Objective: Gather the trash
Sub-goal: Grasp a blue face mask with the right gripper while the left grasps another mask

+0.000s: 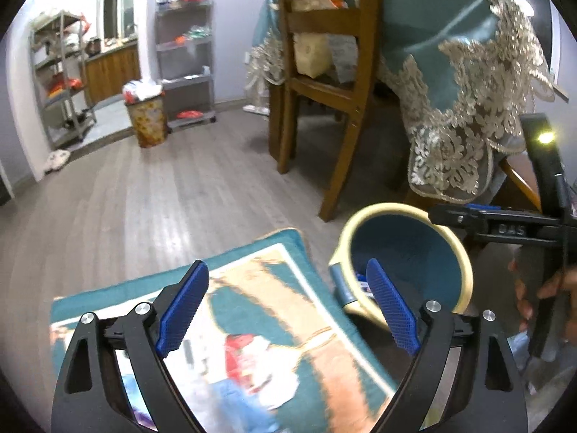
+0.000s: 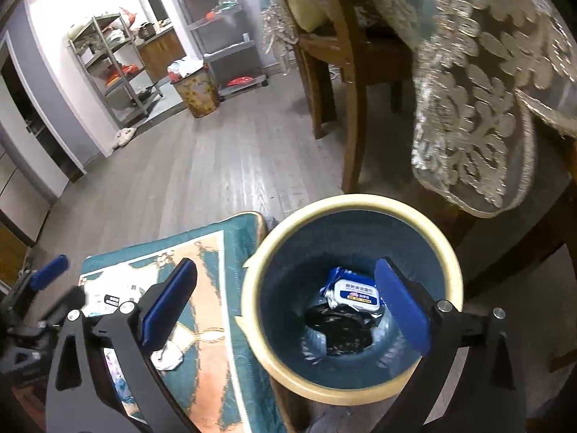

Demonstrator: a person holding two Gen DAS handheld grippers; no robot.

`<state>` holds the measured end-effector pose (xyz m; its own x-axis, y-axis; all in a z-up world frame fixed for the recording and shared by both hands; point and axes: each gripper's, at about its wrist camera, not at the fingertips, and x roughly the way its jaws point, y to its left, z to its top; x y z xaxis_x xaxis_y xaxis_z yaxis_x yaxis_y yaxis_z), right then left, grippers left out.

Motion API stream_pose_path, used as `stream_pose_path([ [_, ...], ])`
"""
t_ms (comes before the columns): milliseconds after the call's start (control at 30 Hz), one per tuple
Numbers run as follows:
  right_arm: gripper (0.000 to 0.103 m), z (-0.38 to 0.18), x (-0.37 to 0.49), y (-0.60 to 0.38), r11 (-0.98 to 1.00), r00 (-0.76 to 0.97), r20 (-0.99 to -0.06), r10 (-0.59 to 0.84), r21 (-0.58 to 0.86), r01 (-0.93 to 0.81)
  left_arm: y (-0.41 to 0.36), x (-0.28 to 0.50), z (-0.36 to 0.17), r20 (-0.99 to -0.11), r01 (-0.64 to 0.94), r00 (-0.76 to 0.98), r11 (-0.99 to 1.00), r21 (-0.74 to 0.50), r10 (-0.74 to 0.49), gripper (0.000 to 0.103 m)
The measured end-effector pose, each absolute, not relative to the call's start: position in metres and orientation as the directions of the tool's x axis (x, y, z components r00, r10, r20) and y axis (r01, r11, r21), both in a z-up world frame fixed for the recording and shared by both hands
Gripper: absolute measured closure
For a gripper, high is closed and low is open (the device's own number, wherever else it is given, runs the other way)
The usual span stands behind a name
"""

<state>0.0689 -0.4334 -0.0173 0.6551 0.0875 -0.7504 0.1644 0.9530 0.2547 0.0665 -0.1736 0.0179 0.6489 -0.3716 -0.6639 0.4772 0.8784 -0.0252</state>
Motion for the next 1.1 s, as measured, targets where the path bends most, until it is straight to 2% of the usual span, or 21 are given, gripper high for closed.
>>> stream_pose_path([
  [300, 0.006, -0.019, 0.088, -0.378, 0.965, 0.644, -0.754, 0.128, 0.246, 0.095, -0.084, 0.059, 0.051, -0.652, 0.368, 0.712, 0.929, 0.029, -0.261, 0.011],
  [367, 0.006, -0.021, 0.09, -0.365, 0.97, 0.638, -0.758, 0.133, 0.233, 0.075, -0.059, 0.057, 0.048, -0.643, 0.318, 0.737, 0.946, 0.06, -0.207, 0.011],
  [500, 0.006, -0.028, 0.096, -0.336, 0.982, 0.615, -0.777, 0.136, 0.19, 0.022, -0.016, 0.063, 0.036, -0.665, 0.236, 0.728, 0.972, 0.019, -0.164, 0.011],
  [600, 0.006, -0.036, 0.101, -0.317, 0.985, 0.592, -0.793, 0.144, 0.173, -0.008, 0.008, 0.07, 0.028, -0.672, 0.189, 0.733, 0.98, 0.056, -0.103, 0.011],
  [767, 0.006, -0.057, 0.109, -0.283, 0.98, 0.529, -0.827, 0.189, 0.191, -0.052, 0.055, 0.081, 0.011, -0.72, 0.109, 0.69, 0.994, 0.008, -0.07, 0.011],
  [900, 0.006, -0.07, 0.111, -0.256, 0.981, 0.486, -0.853, 0.193, 0.177, -0.079, 0.075, 0.085, -0.006, -0.754, 0.082, 0.657, 0.994, 0.067, -0.003, 0.011],
  [1100, 0.006, -0.085, 0.115, -0.235, 0.965, 0.44, -0.862, 0.252, 0.255, -0.052, 0.092, 0.09, -0.044, -0.839, 0.085, 0.544, 0.995, 0.052, -0.003, 0.011],
])
